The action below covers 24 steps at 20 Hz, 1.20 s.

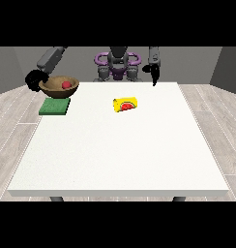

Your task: Pick the cup and pour the ball into the bowl, then pick the bowl and place it on the pad

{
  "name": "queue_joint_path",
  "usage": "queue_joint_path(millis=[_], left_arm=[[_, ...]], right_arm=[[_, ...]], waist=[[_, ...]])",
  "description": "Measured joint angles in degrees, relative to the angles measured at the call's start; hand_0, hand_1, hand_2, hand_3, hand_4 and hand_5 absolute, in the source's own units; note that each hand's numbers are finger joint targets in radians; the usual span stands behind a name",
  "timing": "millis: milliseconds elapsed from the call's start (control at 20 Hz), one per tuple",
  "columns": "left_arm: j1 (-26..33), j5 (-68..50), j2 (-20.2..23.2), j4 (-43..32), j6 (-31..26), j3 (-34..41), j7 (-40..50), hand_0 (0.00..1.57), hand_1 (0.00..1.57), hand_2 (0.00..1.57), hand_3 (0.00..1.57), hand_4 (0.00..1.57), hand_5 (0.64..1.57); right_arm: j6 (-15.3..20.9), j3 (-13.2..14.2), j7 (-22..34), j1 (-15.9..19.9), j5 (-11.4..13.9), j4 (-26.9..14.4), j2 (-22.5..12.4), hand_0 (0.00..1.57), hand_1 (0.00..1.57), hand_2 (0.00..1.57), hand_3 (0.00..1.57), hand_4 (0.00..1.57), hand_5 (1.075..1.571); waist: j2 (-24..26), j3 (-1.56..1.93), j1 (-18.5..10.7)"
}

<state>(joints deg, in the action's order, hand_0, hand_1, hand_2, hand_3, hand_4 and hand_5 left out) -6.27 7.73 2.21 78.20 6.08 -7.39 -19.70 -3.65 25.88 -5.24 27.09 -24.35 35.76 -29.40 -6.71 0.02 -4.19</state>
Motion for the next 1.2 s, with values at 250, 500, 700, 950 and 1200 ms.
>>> queue_joint_path(millis=[250,500,700,950,1200], left_arm=[[-0.53,0.90,-0.48,0.58,0.23,-0.69,-2.76,0.00,0.00,0.00,0.00,1.17,1.357],[-2.22,1.44,-0.82,2.05,0.39,-0.72,-2.38,0.00,0.00,0.00,0.00,1.17,1.362],[-0.72,1.86,-0.97,2.49,0.37,-1.31,-2.71,0.00,0.00,0.00,0.00,1.17,1.361],[0.33,1.88,-1.66,-0.18,3.65,-5.09,-4.59,0.00,0.00,0.00,0.00,1.21,1.354],[1.87,-0.68,-2.04,-5.55,11.40,-12.47,-8.47,0.00,0.00,0.00,0.00,1.22,1.340]], right_arm=[[-3.70,2.34,-2.84,0.32,-1.51,-4.44,-3.86,1.55,1.55,1.57,0.78,0.84,1.510],[-1.98,2.68,-6.12,1.21,-0.43,-7.37,-6.13,1.48,1.48,1.57,0.67,0.00,1.567],[2.10,2.07,-8.12,0.35,2.18,-7.92,-9.30,1.27,1.27,1.39,1.38,0.00,1.570],[3.77,0.13,-8.68,2.36,4.22,-7.17,-9.83,1.07,1.07,0.96,0.95,0.31,1.564],[0.48,-1.77,-6.33,4.59,4.22,-5.59,-8.77,0.14,0.14,0.53,0.68,0.71,1.182]], waist=[[-4.21,0.04,-1.47],[-7.15,0.04,-2.39],[-6.85,0.03,-2.86],[-5.91,0.01,-2.18],[-4.84,-0.04,0.10]])
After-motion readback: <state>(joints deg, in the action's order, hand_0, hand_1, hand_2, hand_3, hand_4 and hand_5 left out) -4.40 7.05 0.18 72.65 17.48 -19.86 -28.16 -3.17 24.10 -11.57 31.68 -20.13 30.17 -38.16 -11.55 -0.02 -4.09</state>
